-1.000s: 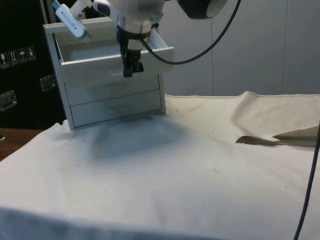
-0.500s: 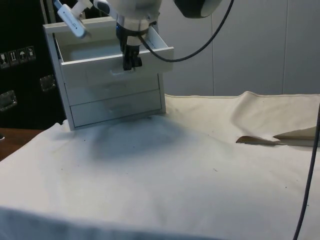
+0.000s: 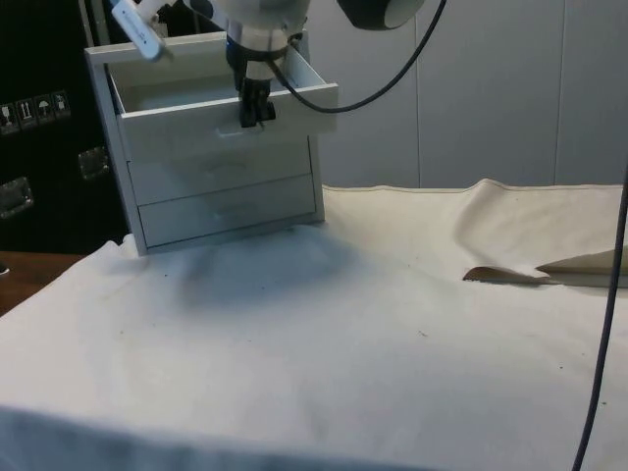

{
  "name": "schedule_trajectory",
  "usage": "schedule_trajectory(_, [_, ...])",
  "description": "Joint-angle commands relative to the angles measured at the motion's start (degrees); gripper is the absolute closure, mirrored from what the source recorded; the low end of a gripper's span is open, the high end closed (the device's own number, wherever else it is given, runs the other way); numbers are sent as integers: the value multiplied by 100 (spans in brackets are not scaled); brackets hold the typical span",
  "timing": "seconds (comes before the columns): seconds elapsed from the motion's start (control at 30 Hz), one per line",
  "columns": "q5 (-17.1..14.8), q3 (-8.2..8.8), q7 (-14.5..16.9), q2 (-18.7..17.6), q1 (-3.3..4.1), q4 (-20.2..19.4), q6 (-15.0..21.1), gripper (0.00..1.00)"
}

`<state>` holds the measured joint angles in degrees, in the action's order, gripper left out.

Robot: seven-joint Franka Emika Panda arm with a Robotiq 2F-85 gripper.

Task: Open the drawer, then close it.

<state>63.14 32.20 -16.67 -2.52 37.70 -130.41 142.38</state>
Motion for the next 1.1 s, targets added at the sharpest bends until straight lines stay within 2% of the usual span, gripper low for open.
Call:
schedule_trajectory(0.0, [-6,11,17,17,-6,6,0,100])
schedule_trajectory(0.03, [17,86,149,23,-86,46,80,100])
schedule_trajectory(0.23, [-143,195,355,138,-57,115,74,100])
schedule_trajectory(0.27, [-74,166,235,138,-17,97,6,100])
schedule_trajectory(0.3, [-166,218,378,138,-52,132,86,100])
schedule_trajectory(0.4, [-229,304,458,120,-52,201,143,100])
schedule_trajectory(0.47, [-241,321,470,109,-52,218,149,100])
schedule_trajectory(0.5, [-138,304,350,138,-23,195,80,100])
schedule_trajectory(0.53, [-275,355,510,86,-63,258,178,100])
schedule_trajectory(0.57, [-298,372,533,69,-69,281,189,100])
schedule_trajectory(0.77, [-476,516,716,-40,-80,464,281,100])
schedule_trajectory(0.8, [-390,498,602,-23,-40,458,206,100])
schedule_trajectory(0.83, [-498,533,739,-57,-80,487,292,100])
schedule_trajectory(1.07, [-733,670,980,-149,-115,688,367,100])
